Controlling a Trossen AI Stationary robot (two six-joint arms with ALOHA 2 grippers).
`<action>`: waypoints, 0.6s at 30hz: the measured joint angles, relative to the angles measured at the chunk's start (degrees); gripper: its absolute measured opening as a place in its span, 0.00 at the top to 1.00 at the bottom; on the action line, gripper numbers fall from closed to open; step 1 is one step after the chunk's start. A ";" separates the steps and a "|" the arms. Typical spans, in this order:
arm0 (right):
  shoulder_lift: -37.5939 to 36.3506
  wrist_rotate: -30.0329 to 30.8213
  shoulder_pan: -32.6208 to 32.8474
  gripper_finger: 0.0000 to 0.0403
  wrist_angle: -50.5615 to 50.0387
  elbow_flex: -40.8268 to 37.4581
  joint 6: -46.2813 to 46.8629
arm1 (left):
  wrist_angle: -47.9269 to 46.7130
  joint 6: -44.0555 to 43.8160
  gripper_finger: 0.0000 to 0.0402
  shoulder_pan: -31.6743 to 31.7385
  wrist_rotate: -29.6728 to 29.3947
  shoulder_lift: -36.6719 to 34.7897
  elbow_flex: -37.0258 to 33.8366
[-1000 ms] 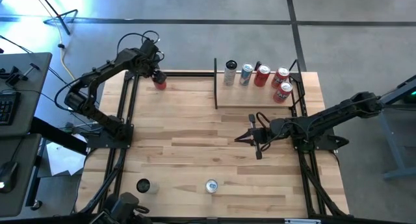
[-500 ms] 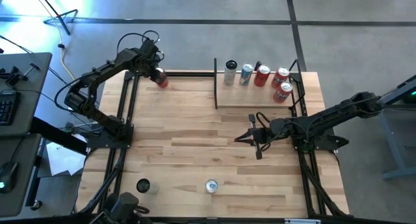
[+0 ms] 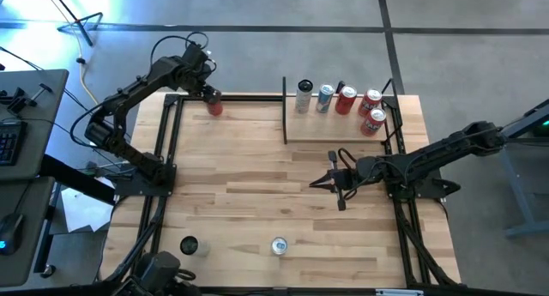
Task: Place canned beverage on shelf
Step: Put the red soda can on the shelf and align it with the other red soda can
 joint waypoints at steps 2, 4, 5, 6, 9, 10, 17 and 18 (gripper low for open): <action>0.00 0.00 0.00 1.00 0.00 0.00 -0.02 | 0.33 -0.70 0.43 0.01 0.01 0.00 0.25; 0.00 0.00 0.00 1.00 0.00 0.00 -0.04 | 0.50 -1.10 0.41 0.05 0.12 0.05 0.25; 0.00 0.00 0.00 1.00 0.00 0.00 -0.04 | 0.44 -1.36 0.41 0.13 0.14 0.13 0.25; 0.00 0.00 0.00 1.00 -0.01 0.00 -0.02 | 0.42 -1.50 0.41 0.15 0.12 0.17 0.25; 0.00 0.00 0.00 1.00 -0.02 0.00 -0.04 | 0.69 0.45 0.41 0.21 -1.17 0.20 0.25; 0.00 0.00 0.00 1.00 -0.02 0.00 -0.04 | 0.61 1.38 0.41 0.22 -1.33 0.20 0.25; 0.00 0.00 0.00 1.00 -0.24 0.00 0.00 | -0.35 3.53 0.41 -0.85 0.17 0.20 0.23; 0.00 0.00 0.00 1.00 -0.26 0.00 0.00 | -0.35 3.78 0.41 -0.92 0.16 0.20 0.23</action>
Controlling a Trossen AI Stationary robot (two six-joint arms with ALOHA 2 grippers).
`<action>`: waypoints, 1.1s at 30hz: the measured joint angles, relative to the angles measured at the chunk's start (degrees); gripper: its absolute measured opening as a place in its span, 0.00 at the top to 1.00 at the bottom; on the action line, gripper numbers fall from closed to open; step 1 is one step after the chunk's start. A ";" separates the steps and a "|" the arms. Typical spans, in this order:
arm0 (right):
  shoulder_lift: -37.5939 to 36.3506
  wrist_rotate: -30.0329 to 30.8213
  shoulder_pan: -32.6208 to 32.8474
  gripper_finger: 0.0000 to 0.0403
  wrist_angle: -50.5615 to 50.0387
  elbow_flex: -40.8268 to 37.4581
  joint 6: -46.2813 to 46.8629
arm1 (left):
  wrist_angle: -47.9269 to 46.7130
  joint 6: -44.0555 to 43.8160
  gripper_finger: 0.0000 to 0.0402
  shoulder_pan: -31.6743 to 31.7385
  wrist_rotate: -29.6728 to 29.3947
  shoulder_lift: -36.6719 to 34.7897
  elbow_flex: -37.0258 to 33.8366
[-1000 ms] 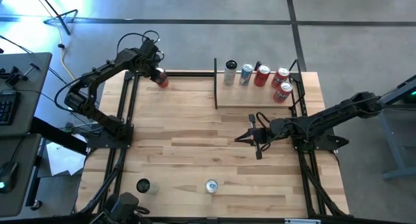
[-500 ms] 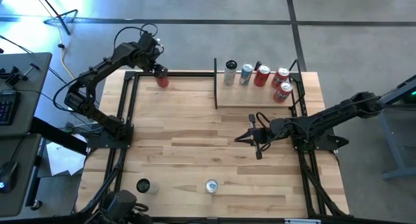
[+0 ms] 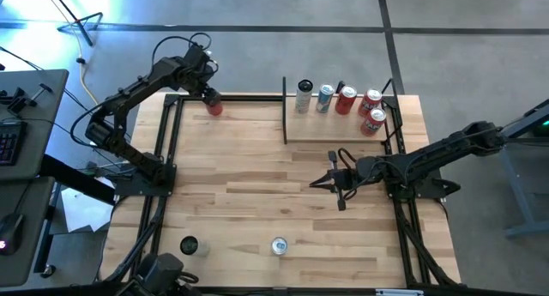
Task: Place canned beverage on shelf
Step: Put the red soda can on the shelf and align it with the other red soda can
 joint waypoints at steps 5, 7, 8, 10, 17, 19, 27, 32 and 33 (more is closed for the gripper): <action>-0.02 0.00 0.00 1.00 -0.19 0.00 0.02 | 0.11 -1.25 0.41 0.04 -0.10 0.00 0.00; -0.02 0.00 0.00 1.00 -0.17 0.00 0.02 | 0.13 -1.25 0.41 0.15 -0.12 0.00 -0.01; -0.02 0.00 0.00 1.00 -0.17 0.00 0.02 | 0.13 -1.25 0.41 0.15 -0.11 0.00 -0.02; -0.02 0.00 0.00 1.00 -0.17 0.00 0.02 | 0.13 -0.64 0.41 0.15 -0.04 0.00 -0.02; -0.02 0.00 0.00 1.00 -0.17 0.00 0.02 | 0.02 0.30 0.39 -0.16 0.05 0.00 -0.02; -0.02 0.00 0.00 1.00 -0.15 0.00 0.02 | 0.03 0.67 0.36 -0.65 0.03 0.00 -0.02; -0.02 0.00 0.00 1.00 -0.16 0.00 0.04 | 1.30 0.64 0.16 -3.47 -2.97 0.02 -0.07; -0.02 0.00 -0.01 1.00 -0.15 0.00 0.04 | 2.08 0.09 0.14 -3.78 -4.56 0.02 -0.07; -0.02 0.00 -0.01 1.00 -0.15 0.00 0.04 | 2.10 0.42 0.14 -3.78 -4.58 0.02 -0.07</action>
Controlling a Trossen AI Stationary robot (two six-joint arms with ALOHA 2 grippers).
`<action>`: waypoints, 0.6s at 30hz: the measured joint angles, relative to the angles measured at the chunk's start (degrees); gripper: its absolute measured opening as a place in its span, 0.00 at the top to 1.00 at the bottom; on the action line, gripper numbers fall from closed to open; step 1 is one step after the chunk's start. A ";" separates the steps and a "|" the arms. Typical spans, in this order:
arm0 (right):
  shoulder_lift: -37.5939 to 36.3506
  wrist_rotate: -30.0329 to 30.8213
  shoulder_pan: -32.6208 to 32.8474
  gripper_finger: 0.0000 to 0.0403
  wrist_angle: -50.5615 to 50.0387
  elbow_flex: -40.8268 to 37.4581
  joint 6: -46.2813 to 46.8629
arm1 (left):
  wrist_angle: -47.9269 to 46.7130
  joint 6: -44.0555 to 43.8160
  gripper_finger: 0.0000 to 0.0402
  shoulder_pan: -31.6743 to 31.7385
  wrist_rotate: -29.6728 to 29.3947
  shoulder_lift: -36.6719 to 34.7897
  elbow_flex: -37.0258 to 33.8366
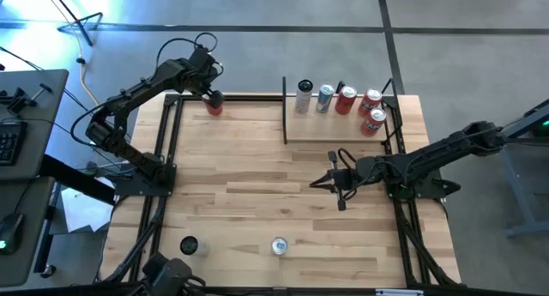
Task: Place canned beverage on shelf
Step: Put the red soda can on the shelf and align it with the other red soda can
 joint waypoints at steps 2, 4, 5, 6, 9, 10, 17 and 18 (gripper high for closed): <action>0.00 -0.02 0.01 1.00 0.00 0.00 0.00 | 0.24 0.16 0.14 0.00 0.00 0.01 0.00; 0.00 0.00 0.01 1.00 0.00 0.00 0.00 | 1.08 -0.77 0.14 0.20 0.02 0.02 0.00; 0.00 0.00 0.00 1.00 0.00 0.00 0.00 | 1.41 -1.45 0.14 0.49 0.11 0.13 0.00; 0.00 0.00 -0.01 1.00 0.00 0.00 0.00 | 1.47 -2.06 0.14 0.88 0.40 0.35 0.00; 0.00 -0.02 0.01 1.00 -0.04 0.00 0.00 | 0.75 -3.14 0.14 2.34 1.41 1.76 0.00; 0.00 0.00 0.01 1.00 -0.08 0.00 0.00 | 0.50 -3.15 0.14 2.65 1.42 2.23 0.00; 0.00 -0.02 0.01 1.00 -0.45 0.00 0.02 | 2.46 -2.77 0.14 3.76 1.05 6.65 0.00; 0.00 -0.02 0.01 1.00 -0.44 0.00 0.02 | 2.69 -2.76 0.14 3.76 1.05 7.25 0.00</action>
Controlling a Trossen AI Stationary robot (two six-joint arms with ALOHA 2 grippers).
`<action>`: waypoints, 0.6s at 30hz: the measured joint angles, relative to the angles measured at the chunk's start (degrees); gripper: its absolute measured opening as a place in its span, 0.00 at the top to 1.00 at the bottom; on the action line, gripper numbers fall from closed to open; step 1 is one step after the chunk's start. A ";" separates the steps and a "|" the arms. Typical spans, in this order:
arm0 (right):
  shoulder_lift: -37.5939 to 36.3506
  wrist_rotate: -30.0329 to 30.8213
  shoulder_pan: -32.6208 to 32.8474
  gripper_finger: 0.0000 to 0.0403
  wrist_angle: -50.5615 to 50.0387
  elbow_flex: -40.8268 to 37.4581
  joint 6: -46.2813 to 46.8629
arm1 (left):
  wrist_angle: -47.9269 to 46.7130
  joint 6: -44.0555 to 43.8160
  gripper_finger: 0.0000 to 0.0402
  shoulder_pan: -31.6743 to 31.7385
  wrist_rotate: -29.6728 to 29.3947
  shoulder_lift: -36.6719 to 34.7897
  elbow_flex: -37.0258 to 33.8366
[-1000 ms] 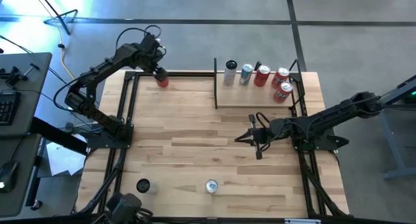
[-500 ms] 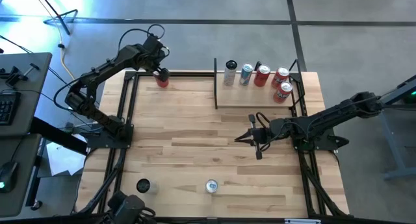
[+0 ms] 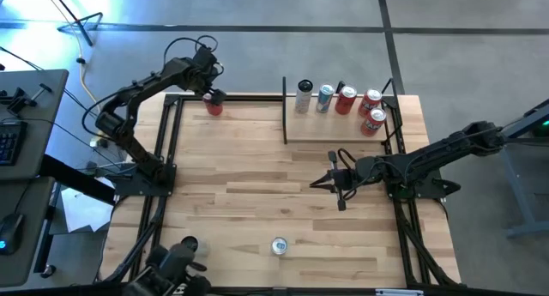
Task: Place canned beverage on shelf
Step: Put the red soda can on the shelf and align it with the other red soda can
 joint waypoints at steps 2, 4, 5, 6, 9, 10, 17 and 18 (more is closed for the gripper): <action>0.00 0.00 0.00 1.00 -0.05 0.00 0.00 | 0.02 0.36 0.14 0.00 -0.11 0.98 0.00; 0.00 0.00 0.00 1.00 -0.10 0.00 0.00 | -0.02 1.05 0.14 0.00 -0.13 1.70 0.00; 0.00 0.00 0.00 1.00 -0.17 0.01 0.00 | -0.07 1.09 0.14 0.00 -0.13 2.05 0.00; 0.00 0.00 0.00 1.00 -0.23 0.00 -0.01 | -0.23 1.09 0.14 0.00 -0.03 2.46 0.00; 0.00 0.00 0.00 1.00 -0.52 0.00 0.00 | -0.58 0.96 0.14 -0.18 0.47 3.27 -0.01; 0.00 0.00 0.00 1.00 -0.56 0.00 0.00 | -0.64 1.03 0.15 -0.27 0.23 3.40 -0.14; 0.00 0.01 0.00 1.00 -0.96 0.00 0.00 | -2.48 1.10 0.29 -1.98 -0.35 3.12 -0.87; 0.00 0.00 0.00 1.00 -0.96 0.00 0.00 | -3.11 1.09 0.30 -2.23 -0.33 2.95 -0.87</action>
